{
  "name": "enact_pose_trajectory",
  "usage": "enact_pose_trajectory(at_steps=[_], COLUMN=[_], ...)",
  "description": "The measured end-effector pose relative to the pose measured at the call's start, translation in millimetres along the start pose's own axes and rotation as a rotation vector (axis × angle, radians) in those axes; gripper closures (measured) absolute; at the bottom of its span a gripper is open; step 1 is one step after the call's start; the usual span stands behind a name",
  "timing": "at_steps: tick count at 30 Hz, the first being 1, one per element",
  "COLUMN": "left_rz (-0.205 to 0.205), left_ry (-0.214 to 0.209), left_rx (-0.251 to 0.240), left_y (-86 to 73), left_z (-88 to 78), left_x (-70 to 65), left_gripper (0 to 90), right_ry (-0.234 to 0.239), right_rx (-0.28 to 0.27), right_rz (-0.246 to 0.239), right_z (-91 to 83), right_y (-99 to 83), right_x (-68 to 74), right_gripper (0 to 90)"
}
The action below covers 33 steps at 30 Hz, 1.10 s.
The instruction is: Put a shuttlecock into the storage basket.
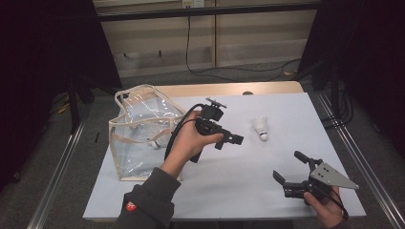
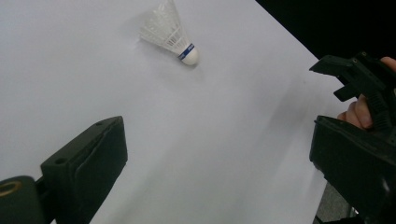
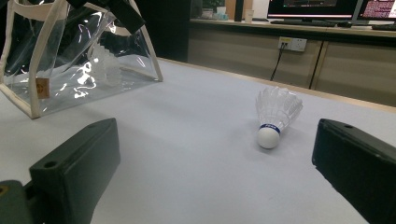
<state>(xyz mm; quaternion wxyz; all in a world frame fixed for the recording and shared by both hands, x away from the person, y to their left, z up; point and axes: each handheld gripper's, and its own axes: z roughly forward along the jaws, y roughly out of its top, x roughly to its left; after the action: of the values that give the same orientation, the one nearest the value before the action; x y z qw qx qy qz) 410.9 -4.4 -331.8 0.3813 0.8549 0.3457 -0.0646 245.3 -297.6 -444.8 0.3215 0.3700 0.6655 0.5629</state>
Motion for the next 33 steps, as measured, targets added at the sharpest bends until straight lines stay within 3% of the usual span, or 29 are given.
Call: enact_pose_trajectory(at_steps=[12, 33], left_rz=[-0.009, -0.021], left_ry=[0.03, 0.045], left_rx=[-0.022, -0.028], left_y=[-5.0, -10.1], left_z=[16.2, 43.9], left_x=[0.1, 5.8], left_gripper=[5.5, 7.1], right_ry=[0.0, 0.0], right_rx=[0.0, 0.001], right_rz=[-0.003, -0.002], right_z=[0.1, 0.0], right_y=[0.2, 0.4], right_x=[-0.1, -0.3], right_gripper=[1.0, 1.0])
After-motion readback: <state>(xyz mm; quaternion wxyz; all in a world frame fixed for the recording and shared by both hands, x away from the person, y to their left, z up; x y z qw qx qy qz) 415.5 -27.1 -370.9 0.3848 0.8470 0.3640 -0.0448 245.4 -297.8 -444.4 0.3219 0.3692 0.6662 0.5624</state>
